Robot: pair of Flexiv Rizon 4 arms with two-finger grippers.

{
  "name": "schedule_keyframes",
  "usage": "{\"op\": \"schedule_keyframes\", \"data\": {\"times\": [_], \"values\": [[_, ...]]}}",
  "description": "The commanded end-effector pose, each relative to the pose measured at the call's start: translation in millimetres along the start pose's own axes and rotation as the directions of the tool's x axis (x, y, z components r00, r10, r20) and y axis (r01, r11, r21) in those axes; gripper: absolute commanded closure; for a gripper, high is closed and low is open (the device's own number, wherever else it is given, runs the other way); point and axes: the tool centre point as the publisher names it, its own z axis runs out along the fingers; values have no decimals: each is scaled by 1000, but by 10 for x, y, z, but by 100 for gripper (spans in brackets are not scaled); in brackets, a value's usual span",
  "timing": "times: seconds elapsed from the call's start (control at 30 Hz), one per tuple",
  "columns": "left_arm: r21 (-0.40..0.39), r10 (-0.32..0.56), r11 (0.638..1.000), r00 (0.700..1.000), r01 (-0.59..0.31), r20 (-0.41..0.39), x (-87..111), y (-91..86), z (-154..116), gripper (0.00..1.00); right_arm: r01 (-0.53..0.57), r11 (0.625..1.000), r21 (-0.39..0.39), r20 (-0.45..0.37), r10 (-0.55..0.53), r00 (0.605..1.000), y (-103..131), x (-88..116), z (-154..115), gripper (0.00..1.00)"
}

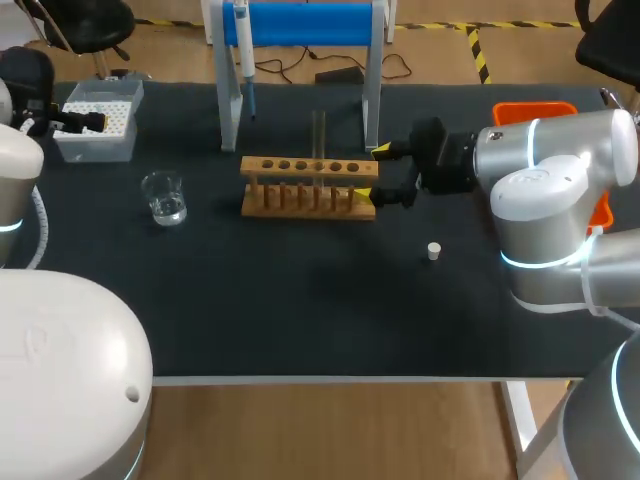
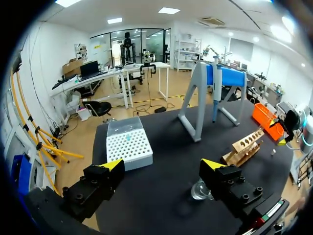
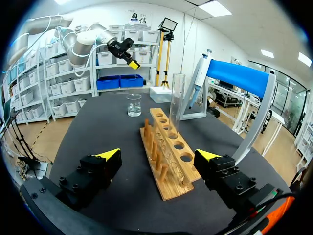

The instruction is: Invert the test tube, pick up the pipette, mount the tip to pipette, aspirate from beaker and dispense into the tube, eject the tip, return the pipette, and cap with the stopper.

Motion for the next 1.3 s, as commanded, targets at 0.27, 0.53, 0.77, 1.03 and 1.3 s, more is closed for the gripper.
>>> {"op": "schedule_keyframes", "data": {"times": [0.27,0.53,0.77,1.03,1.3], "values": [[-6,0,1000,1000,0,1,3,-10,-5,0,0,1000,0,-1,0,1000,-2,0,-3,0],[-39,-39,998,998,41,54,-187,105,235,0,0,1000,0,-1,0,1000,-2,0,-3,0],[-28,-56,998,996,58,70,-487,72,535,0,0,1000,0,-1,0,1000,-2,0,-3,0],[-29,-117,992,986,122,115,-774,23,801,0,0,1000,0,-1,0,1000,-2,0,-3,0],[-33,-185,981,972,192,142,-854,-53,1085,0,0,1000,0,-1,0,1000,-2,0,-3,0]]}}
